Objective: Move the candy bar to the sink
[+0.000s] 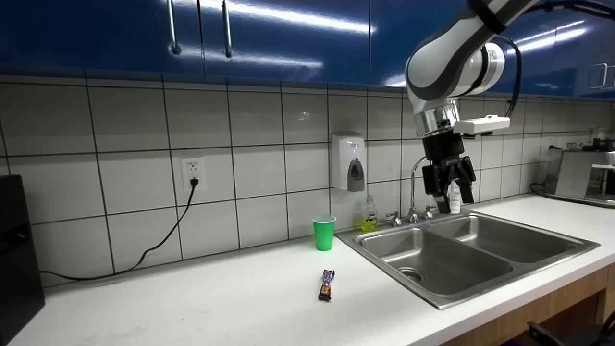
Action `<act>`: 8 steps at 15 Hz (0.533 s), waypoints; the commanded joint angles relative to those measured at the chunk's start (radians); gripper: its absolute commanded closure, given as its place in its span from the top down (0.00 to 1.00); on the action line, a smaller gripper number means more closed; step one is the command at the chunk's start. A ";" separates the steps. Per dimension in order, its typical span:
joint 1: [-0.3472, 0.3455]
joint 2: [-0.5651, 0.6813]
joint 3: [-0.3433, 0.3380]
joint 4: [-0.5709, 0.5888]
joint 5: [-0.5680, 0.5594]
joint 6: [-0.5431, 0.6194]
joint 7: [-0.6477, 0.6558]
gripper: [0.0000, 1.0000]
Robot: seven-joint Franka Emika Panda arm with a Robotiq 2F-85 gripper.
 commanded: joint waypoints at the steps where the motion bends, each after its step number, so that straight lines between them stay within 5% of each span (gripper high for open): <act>1: 0.005 0.001 -0.005 0.002 -0.002 -0.003 0.002 1.00; 8: 0.019 0.055 0.019 -0.012 0.055 0.137 0.090 1.00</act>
